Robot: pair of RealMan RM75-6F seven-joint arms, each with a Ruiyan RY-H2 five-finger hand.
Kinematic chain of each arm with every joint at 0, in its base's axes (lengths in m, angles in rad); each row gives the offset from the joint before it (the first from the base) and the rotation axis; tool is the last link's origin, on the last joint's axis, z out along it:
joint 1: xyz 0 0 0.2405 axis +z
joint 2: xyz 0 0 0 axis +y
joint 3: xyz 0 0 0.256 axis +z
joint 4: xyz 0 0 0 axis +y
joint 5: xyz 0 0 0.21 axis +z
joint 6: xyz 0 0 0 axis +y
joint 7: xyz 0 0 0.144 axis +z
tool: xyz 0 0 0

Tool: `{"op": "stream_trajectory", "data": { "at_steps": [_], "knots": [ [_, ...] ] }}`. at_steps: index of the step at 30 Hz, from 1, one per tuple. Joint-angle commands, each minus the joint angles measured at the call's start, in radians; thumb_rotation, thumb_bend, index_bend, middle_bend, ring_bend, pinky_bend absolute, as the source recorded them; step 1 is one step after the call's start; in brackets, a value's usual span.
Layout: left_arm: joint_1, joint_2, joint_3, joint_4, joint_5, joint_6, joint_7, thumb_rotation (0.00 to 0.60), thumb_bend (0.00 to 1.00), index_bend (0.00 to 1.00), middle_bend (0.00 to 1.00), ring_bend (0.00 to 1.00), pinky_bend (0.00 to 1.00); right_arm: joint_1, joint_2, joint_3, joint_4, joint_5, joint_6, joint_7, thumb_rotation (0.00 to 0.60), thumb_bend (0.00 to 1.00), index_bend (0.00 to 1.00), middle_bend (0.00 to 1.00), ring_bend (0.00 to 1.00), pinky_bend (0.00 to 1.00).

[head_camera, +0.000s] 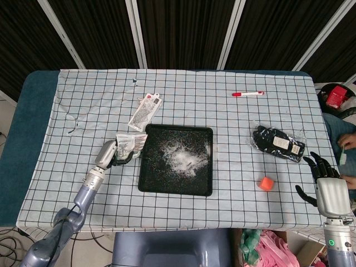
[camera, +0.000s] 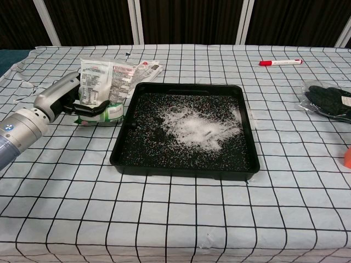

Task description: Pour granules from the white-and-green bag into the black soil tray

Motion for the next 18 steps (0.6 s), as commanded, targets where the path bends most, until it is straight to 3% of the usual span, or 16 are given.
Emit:
{"op": "stream_trajectory", "data": {
  "at_steps": [1, 5, 8, 18],
  "knots": [
    [0.006, 0.003, 0.017, 0.008, 0.011, -0.031, 0.006, 0.600, 0.61, 0.44, 0.46, 0.35, 0.51, -0.001, 0.001, 0.001, -0.001, -0.001, 0.003, 0.001, 0.600, 0.17, 0.20, 0.11, 0.16, 0.33],
    [0.008, 0.018, 0.031, 0.002, 0.018, -0.078, -0.004, 0.600, 0.39, 0.26, 0.26, 0.13, 0.28, -0.001, 0.002, 0.001, -0.002, -0.002, 0.005, 0.003, 0.600, 0.17, 0.20, 0.11, 0.16, 0.33],
    [0.008, 0.024, 0.031, 0.000, 0.017, -0.083, 0.003, 0.600, 0.31, 0.21, 0.18, 0.04, 0.18, -0.001, 0.001, 0.001, -0.002, -0.002, 0.004, 0.003, 0.600, 0.17, 0.20, 0.11, 0.16, 0.33],
    [0.021, 0.053, 0.027, -0.044, 0.015, -0.023, 0.023, 0.600, 0.29, 0.15, 0.13, 0.01, 0.16, 0.001, -0.003, 0.000, -0.001, -0.006, 0.007, -0.003, 0.600, 0.17, 0.20, 0.11, 0.16, 0.33]
  ]
}}
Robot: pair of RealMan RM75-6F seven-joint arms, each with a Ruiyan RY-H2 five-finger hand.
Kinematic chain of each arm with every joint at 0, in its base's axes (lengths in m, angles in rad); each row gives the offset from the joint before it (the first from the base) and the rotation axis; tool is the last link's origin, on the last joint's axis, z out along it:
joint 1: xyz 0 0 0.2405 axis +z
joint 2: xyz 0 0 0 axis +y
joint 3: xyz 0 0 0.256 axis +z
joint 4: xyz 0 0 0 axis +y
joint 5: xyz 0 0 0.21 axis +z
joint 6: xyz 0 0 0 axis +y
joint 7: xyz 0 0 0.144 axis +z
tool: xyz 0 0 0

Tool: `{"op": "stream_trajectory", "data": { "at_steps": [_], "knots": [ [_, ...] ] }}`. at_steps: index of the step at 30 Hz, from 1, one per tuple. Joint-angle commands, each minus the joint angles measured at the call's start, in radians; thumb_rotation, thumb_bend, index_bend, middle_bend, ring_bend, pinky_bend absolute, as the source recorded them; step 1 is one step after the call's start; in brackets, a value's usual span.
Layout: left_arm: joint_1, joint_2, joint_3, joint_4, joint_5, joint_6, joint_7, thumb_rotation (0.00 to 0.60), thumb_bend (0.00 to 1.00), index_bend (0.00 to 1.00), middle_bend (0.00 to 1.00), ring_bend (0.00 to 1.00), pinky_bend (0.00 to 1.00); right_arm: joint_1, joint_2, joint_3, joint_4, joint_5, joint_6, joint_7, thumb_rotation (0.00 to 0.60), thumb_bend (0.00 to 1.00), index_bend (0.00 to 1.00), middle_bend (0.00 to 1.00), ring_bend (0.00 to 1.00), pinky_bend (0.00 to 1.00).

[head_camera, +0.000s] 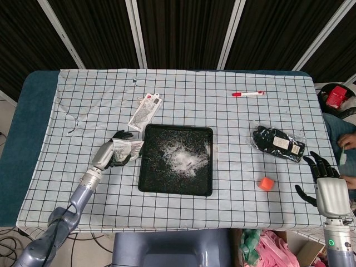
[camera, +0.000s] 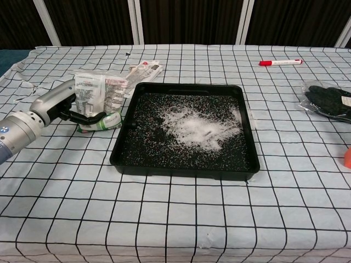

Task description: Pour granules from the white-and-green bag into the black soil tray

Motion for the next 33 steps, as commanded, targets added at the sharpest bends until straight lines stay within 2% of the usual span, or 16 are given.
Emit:
{"op": "stream_trajectory", "data": {
  "at_steps": [1, 10, 15, 20, 21, 24, 31, 33],
  "knots": [
    [0.011, 0.016, -0.004, -0.028, -0.002, 0.028, -0.004, 0.600, 0.29, 0.15, 0.13, 0.01, 0.16, 0.000, -0.001, 0.000, 0.000, -0.001, 0.001, -0.002, 0.600, 0.17, 0.20, 0.11, 0.16, 0.33],
    [0.058, 0.136, 0.029, -0.197, 0.023, 0.079, 0.102, 0.600, 0.29, 0.13, 0.10, 0.01, 0.16, -0.001, -0.001, 0.002, -0.004, 0.000, 0.006, -0.002, 0.600, 0.17, 0.20, 0.11, 0.16, 0.33],
    [0.092, 0.244, 0.032, -0.386, 0.023, 0.119, 0.230, 0.600, 0.29, 0.13, 0.10, 0.01, 0.15, -0.002, 0.001, 0.003, -0.007, 0.000, 0.008, -0.001, 0.600, 0.17, 0.20, 0.11, 0.16, 0.33],
    [0.131, 0.338, 0.007, -0.555, -0.004, 0.161, 0.381, 0.600, 0.29, 0.12, 0.08, 0.00, 0.13, -0.002, 0.002, 0.002, -0.010, -0.001, 0.009, -0.002, 0.600, 0.17, 0.20, 0.11, 0.16, 0.33],
    [0.155, 0.372, -0.018, -0.593, -0.030, 0.198, 0.448, 0.600, 0.29, 0.12, 0.08, 0.00, 0.12, -0.003, 0.003, 0.003, -0.011, -0.001, 0.010, -0.003, 0.600, 0.17, 0.20, 0.11, 0.16, 0.33],
    [0.203, 0.466, -0.035, -0.751, -0.054, 0.255, 0.602, 0.600, 0.29, 0.11, 0.08, 0.00, 0.12, -0.004, 0.007, 0.003, -0.014, 0.000, 0.009, -0.005, 0.600, 0.17, 0.20, 0.11, 0.16, 0.33],
    [0.309, 0.806, -0.011, -1.280, -0.147, 0.276, 1.115, 0.600, 0.29, 0.14, 0.09, 0.00, 0.12, 0.000, 0.033, -0.009, -0.021, 0.008, -0.026, -0.012, 0.600, 0.17, 0.20, 0.11, 0.16, 0.33],
    [0.326, 0.856, -0.004, -1.358, -0.161, 0.284, 1.176, 0.600, 0.29, 0.14, 0.09, 0.00, 0.13, 0.000, 0.038, -0.010, -0.023, 0.008, -0.030, -0.012, 0.600, 0.17, 0.20, 0.11, 0.16, 0.33]
  ]
}}
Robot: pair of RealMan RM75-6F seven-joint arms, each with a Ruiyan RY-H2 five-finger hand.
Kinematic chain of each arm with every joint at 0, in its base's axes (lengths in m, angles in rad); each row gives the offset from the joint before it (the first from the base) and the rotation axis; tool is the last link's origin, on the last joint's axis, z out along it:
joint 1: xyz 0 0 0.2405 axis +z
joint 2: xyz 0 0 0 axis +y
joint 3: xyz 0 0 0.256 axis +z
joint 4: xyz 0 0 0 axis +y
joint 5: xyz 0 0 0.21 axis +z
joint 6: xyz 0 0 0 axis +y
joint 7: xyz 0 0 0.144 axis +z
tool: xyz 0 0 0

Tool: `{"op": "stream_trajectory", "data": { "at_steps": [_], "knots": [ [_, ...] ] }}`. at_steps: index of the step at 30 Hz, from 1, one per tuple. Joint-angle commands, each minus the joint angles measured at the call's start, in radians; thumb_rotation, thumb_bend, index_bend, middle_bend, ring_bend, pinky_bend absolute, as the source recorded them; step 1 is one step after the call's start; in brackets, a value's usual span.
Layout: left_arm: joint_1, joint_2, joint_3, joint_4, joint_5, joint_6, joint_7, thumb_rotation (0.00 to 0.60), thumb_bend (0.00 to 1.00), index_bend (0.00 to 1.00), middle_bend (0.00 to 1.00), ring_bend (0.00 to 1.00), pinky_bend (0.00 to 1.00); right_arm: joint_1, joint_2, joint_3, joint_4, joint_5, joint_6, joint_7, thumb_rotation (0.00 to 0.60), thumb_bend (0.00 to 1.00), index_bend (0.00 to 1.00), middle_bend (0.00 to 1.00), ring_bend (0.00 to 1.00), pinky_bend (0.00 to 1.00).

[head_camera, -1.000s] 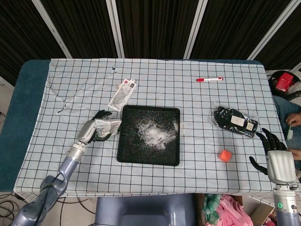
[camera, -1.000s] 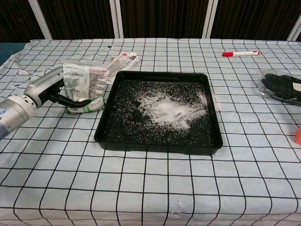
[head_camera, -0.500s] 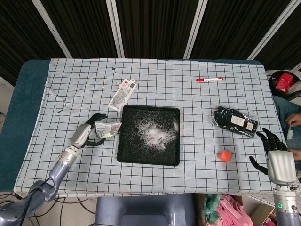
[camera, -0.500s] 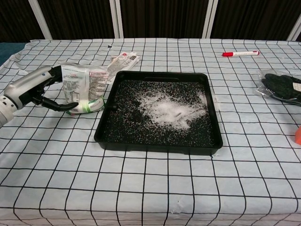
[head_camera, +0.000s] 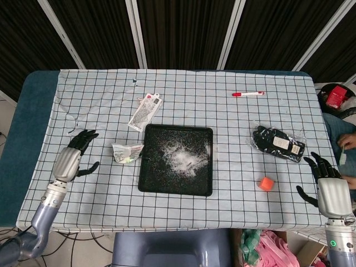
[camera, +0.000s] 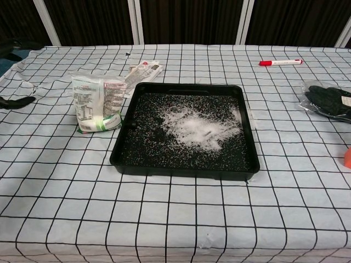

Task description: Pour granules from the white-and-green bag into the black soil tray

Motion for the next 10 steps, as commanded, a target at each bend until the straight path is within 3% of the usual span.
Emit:
{"op": "stream_trajectory", "data": {
  "at_steps": [1, 5, 10],
  "knots": [
    [0.107, 0.273, 0.013, -0.370, -0.090, 0.052, 0.329, 0.600, 0.29, 0.14, 0.09, 0.00, 0.13, 0.002, 0.007, -0.003, -0.003, 0.002, -0.007, -0.002, 0.600, 0.17, 0.20, 0.11, 0.16, 0.33],
    [0.176, 0.377, 0.047, -0.493, -0.080, 0.120, 0.415, 0.600, 0.29, 0.14, 0.08, 0.00, 0.12, 0.005, 0.011, -0.006, -0.002, 0.000, -0.014, -0.001, 0.600, 0.17, 0.20, 0.11, 0.16, 0.33],
    [0.242, 0.433, 0.079, -0.518, -0.040, 0.174, 0.387, 0.600, 0.29, 0.14, 0.08, 0.00, 0.10, 0.010, 0.003, -0.009, 0.005, -0.001, -0.024, -0.004, 0.600, 0.17, 0.20, 0.11, 0.16, 0.33]
  ]
}}
